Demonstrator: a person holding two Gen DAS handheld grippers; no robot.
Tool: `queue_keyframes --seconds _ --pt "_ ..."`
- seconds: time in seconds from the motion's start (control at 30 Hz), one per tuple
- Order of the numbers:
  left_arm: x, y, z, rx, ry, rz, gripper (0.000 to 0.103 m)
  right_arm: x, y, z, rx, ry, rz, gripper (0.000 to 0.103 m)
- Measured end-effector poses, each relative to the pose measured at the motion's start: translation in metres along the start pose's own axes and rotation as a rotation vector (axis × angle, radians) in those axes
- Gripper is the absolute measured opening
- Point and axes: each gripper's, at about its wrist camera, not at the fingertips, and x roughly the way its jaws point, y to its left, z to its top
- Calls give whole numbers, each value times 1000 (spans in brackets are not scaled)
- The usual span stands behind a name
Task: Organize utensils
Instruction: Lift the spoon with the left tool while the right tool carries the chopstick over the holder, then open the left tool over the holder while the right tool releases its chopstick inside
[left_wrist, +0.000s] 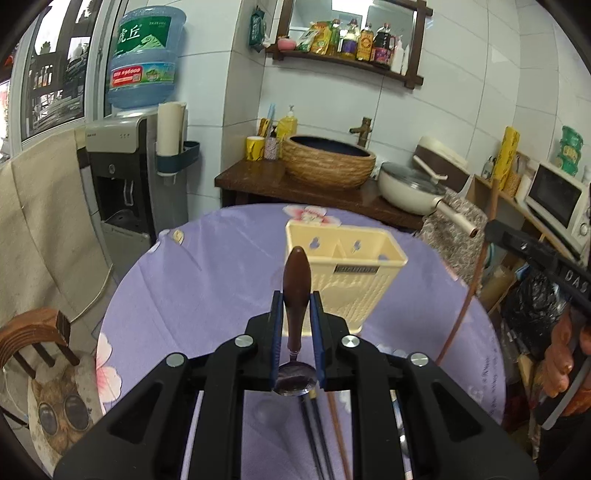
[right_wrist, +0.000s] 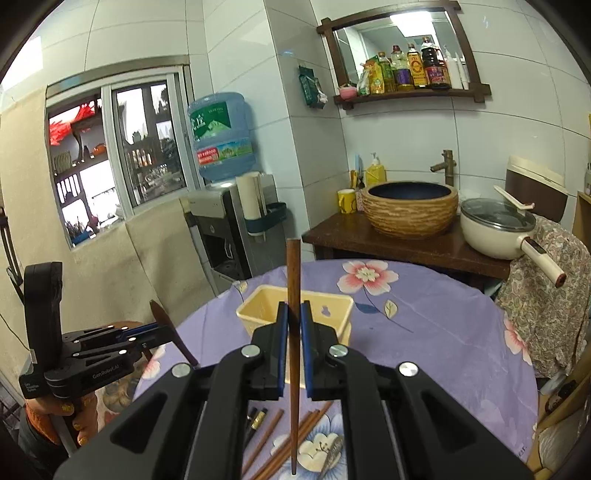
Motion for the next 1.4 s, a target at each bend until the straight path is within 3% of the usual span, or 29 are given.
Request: queue_keyframes --seconds 0.13,0.3,0.5,0.63,0.87,1.1,1.3,1.37,1.4 --pt "-18 -9 47 3 -67 -59 15 -4 3 38 7 -69 23 7" --pt "-31 -21 107 2 -184 -48 15 0 2 92 41 -171 -1 7" --pt "6 -33 146 -19 -208 -14 15 35 -1 115 42 -237 -106 7" --pt "45 -37 140 -11 -176 27 15 66 -4 105 24 -222 -147 7" --pt "98 -29 97 -28 -58 36 15 113 -14 55 36 -107 -158 7" --pt "117 -24 72 -27 -6 38 15 133 -21 29 53 -44 -160 7" --pt "132 -23 59 -20 43 34 15 134 -23 25 52 -49 -170 8" --pt "135 -24 56 -9 44 36 15 134 -23 24 48 -52 -189 15" --pt "134 -25 55 -6 31 33 15 134 -22 24 39 -58 -203 38"
